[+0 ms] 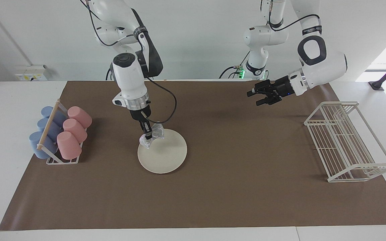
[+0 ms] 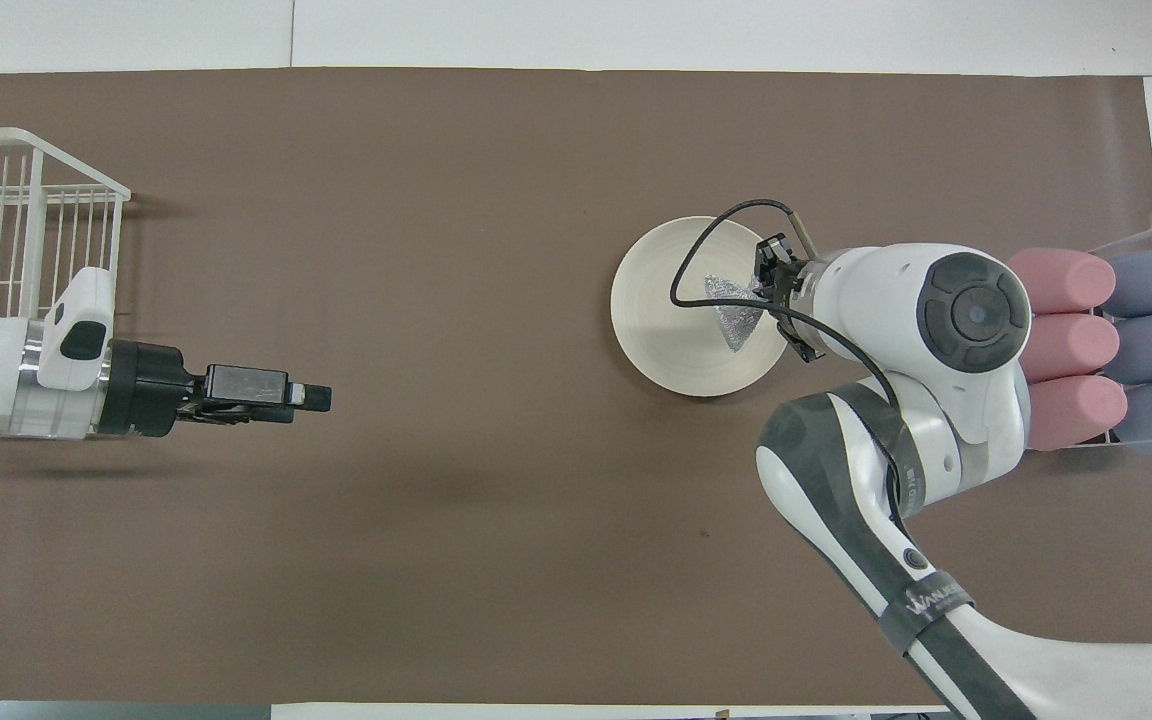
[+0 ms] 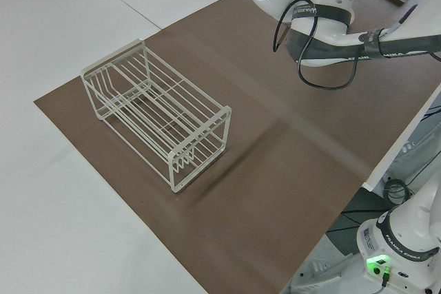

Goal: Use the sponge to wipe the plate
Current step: 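Rub the scrubber around the plate surface with the right gripper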

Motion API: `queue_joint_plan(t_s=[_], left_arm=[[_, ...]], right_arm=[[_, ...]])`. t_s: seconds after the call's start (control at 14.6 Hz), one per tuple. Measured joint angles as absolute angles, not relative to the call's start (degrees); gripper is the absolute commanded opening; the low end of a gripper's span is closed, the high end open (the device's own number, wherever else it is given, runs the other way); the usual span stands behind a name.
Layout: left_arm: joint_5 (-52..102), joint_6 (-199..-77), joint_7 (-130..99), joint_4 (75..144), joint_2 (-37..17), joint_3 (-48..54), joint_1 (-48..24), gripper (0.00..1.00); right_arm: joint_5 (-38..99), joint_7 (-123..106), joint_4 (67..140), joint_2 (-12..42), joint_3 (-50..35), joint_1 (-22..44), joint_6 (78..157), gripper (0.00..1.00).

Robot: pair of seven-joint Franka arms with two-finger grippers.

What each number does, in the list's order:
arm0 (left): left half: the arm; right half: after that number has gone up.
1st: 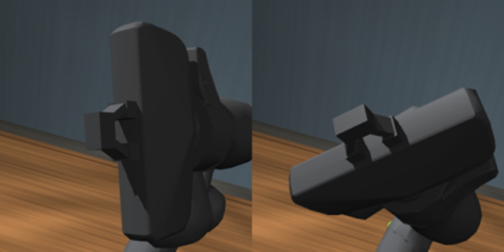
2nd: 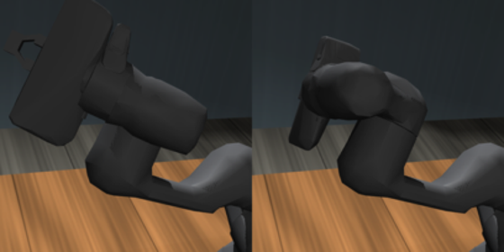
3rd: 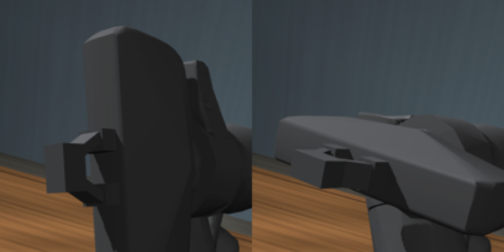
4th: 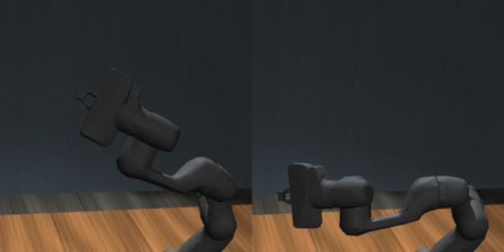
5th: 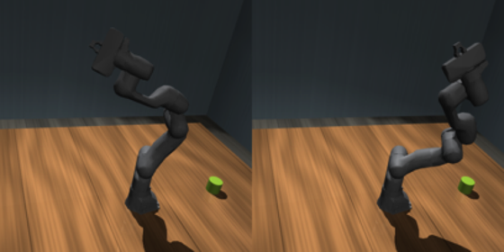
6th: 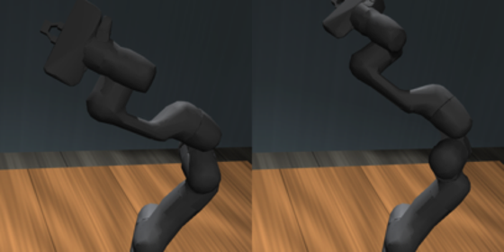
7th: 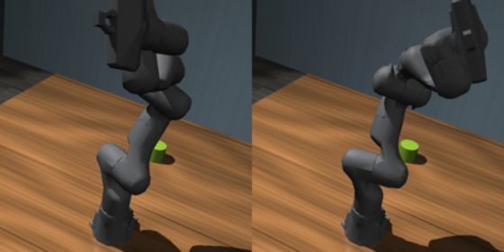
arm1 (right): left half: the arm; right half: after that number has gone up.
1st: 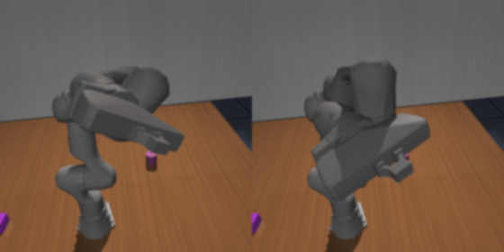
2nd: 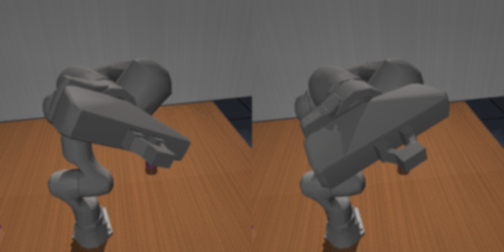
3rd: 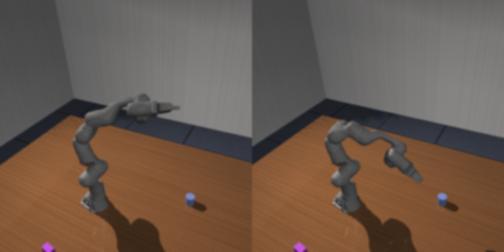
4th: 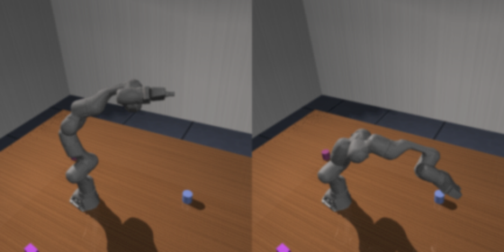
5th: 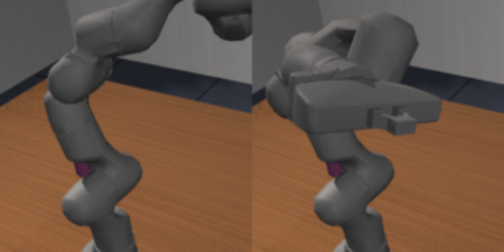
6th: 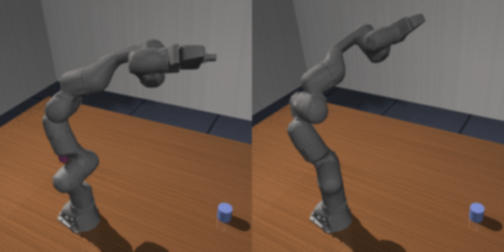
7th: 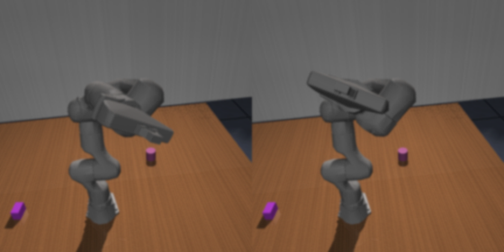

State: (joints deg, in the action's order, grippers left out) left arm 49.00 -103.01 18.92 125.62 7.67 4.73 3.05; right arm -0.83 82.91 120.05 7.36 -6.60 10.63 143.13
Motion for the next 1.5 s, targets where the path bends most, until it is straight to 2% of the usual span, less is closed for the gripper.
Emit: queue_joint_plan(t_s=[0.27,0.48,0.75,1.03,1.23,1.5], left_arm=[[37.57,-103.21,18.83,123.05,7.67,4.62,6.16,1.00],[29.80,-104.54,18.75,121.62,7.67,4.53,7.42,1.00],[22.74,-107.20,15.79,120.93,7.66,4.52,8.29,1.00],[20.32,-108.37,11.93,120.91,7.66,4.61,8.34,1.00],[20.02,-108.90,11.42,120.79,7.66,4.69,8.35,1.00],[19.98,-109.23,11.27,119.52,7.66,5.11,8.33,1.00]], right_arm=[[-0.83,81.91,124.79,11.54,-6.76,10.28,152.00,0.00],[-0.83,81.90,124.92,15.84,-6.96,10.35,157.57,0.00],[-0.82,83.77,124.72,17.24,-7.02,11.95,162.10,0.00],[-0.82,89.67,124.41,17.63,-7.05,15.65,163.12,0.00],[-0.81,90.43,124.30,17.72,-7.04,16.01,163.12,0.00],[-0.81,85.46,124.27,17.89,-6.92,10.41,163.12,0.00]])
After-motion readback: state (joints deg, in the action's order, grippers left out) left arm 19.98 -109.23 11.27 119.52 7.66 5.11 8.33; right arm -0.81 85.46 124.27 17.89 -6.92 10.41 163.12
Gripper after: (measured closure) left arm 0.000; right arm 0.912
